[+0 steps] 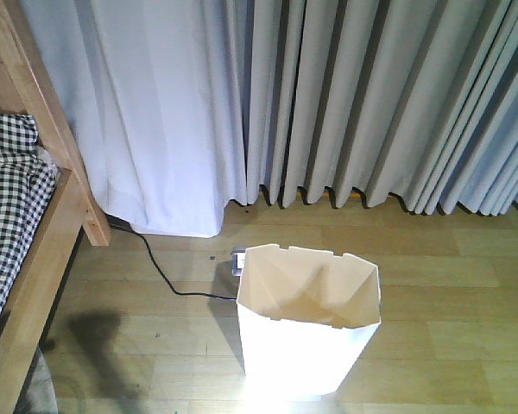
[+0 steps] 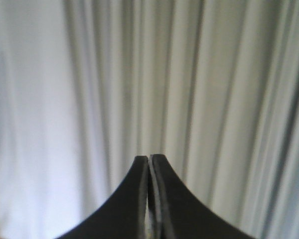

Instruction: Move trash bin to bedside with robot

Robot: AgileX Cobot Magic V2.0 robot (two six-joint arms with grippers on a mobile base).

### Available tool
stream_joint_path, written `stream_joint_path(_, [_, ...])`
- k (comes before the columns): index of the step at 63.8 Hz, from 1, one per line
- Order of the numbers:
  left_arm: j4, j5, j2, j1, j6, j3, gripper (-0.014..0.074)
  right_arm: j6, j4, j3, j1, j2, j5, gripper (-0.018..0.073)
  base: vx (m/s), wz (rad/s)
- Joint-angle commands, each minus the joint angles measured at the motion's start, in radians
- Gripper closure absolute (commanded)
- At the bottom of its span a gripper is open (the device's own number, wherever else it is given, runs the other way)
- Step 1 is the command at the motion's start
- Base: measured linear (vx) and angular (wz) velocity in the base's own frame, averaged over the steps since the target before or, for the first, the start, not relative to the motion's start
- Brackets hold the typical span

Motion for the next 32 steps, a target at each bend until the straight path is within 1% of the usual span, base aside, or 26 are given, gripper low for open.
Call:
stream_joint_path(1, [-0.002, -0.066, -0.014, -0.003, -0.004, 0.003, 0.0603, 0.238, -0.269, -0.026, 0.0, -0.016, -0.067, 0.0568, 0.0, 0.0])
stream_joint_path(5, [-0.002, -0.066, -0.014, -0.003, -0.004, 0.003, 0.0603, 0.429, -0.471, -0.026, 0.0, -0.032, -0.066, 0.0568, 0.0, 0.0])
stream_joint_path(7, [-0.002, -0.066, -0.014, -0.003, -0.004, 0.003, 0.0603, 0.507, -0.555, -0.026, 0.0, -0.041, -0.066, 0.0568, 0.0, 0.0])
stream_joint_path(9, [-0.002, -0.066, -0.014, -0.003, -0.004, 0.003, 0.0603, 0.572, -0.622, -0.026, 0.0, -0.048, -0.066, 0.0568, 0.0, 0.0])
stream_joint_path(13, [-0.002, -0.066, -0.014, -0.003, -0.004, 0.003, 0.0603, 0.655, -0.703, -0.026, 0.0, -0.06, -0.061, 0.0568, 0.0, 0.0])
stream_joint_path(17, [-0.002, -0.066, -0.014, -0.003, -0.004, 0.003, 0.0603, 0.682, -0.734, -0.017, 0.0, -0.08, -0.059, 0.0568, 0.0, 0.0])
stream_joint_path(27, [-0.002, -0.066, -0.014, -0.003, -0.004, 0.003, 0.0603, 0.679, -0.734, 0.103, 0.004, -0.18, -0.066, 0.0568, 0.0, 0.0])
stream_joint_path(32, [-0.002, -0.066, -0.014, -0.003, -0.004, 0.003, 0.0603, 0.679, -0.734, 0.171, 0.032, -0.235, -0.066, 0.0568, 0.0, 0.0])
